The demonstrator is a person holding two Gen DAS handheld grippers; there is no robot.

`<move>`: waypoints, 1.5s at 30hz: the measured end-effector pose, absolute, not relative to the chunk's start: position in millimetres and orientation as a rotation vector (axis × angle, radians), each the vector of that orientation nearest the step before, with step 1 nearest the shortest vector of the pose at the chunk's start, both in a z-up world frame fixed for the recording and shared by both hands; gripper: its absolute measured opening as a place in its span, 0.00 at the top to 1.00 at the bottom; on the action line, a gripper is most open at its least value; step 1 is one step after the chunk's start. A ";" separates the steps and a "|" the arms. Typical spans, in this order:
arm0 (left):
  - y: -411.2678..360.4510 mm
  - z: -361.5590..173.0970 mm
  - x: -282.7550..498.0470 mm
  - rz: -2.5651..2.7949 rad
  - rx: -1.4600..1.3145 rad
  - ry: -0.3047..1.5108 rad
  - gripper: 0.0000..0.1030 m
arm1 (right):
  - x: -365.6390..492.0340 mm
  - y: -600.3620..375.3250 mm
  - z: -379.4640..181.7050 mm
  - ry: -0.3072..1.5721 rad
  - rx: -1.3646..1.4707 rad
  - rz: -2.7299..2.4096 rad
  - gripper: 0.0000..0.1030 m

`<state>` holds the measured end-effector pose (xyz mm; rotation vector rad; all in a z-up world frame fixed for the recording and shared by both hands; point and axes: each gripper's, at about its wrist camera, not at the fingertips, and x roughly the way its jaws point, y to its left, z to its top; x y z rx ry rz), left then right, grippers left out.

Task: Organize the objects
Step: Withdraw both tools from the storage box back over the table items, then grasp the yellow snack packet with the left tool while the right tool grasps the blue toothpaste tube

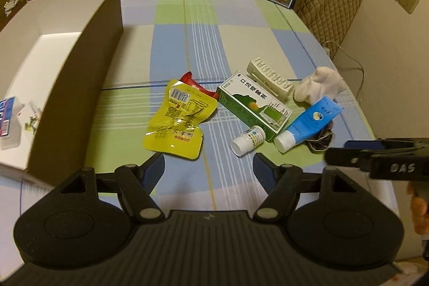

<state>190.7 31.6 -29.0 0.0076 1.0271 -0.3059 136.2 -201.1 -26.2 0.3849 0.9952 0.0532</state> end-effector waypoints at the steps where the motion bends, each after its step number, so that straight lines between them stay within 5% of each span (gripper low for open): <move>1: 30.6 -32.1 193.9 -0.308 0.013 1.029 0.33 | 136.2 -205.0 -27.8 0.992 0.392 0.037 0.43; 24: 21.7 -118.4 295.6 -0.308 0.188 1.135 0.25 | 136.9 -252.1 -57.0 1.008 0.554 -0.184 0.43; 33: 23.7 -121.4 283.9 -0.336 0.207 1.096 0.32 | 139.9 -247.1 -61.2 0.974 0.615 -0.156 0.43; 35: 24.3 -119.7 279.2 -0.339 0.203 1.090 0.43 | 141.0 -244.6 -61.1 0.963 0.631 -0.136 0.43; 39: 29.9 -117.2 273.3 -0.328 0.174 1.096 0.48 | 143.7 -238.5 -61.9 0.940 0.697 -0.071 0.44; 45: 41.2 -109.7 261.4 -0.307 0.122 1.103 0.51 | 148.8 -235.0 -82.3 0.965 0.843 -0.042 0.57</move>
